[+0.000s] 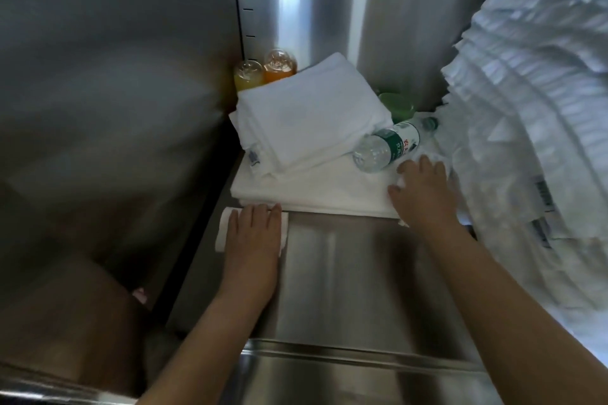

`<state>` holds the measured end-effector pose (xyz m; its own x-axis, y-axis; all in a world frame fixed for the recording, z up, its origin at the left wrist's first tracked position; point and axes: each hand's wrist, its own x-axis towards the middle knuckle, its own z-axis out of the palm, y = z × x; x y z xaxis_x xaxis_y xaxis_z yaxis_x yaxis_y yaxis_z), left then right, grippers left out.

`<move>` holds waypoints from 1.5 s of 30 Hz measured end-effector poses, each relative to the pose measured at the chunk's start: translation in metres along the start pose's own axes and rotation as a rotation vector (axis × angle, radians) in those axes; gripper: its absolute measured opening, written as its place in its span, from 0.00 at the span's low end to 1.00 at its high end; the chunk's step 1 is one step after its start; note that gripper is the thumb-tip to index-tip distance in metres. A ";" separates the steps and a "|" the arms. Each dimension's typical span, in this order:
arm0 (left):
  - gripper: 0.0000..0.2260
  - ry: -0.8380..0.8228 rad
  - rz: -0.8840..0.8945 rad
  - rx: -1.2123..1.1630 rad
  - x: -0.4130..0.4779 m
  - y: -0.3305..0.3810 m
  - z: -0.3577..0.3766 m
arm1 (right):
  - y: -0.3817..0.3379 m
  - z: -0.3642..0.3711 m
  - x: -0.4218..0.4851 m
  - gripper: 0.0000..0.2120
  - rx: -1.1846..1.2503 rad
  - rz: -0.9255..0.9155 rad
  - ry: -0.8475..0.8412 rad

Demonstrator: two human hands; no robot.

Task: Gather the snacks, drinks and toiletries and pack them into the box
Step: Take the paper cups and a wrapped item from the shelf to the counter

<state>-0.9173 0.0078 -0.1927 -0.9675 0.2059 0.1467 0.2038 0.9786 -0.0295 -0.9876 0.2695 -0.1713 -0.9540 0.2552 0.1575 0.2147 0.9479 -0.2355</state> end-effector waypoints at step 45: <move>0.27 0.242 0.088 -0.194 -0.156 0.033 -0.036 | -0.004 -0.027 -0.222 0.35 0.189 -0.477 0.105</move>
<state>-0.7542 0.0082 -0.1812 -0.8861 0.2607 0.3832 0.3322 0.9338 0.1329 -0.7713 0.2146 -0.1791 -0.9083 -0.1697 0.3824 -0.2894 0.9149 -0.2814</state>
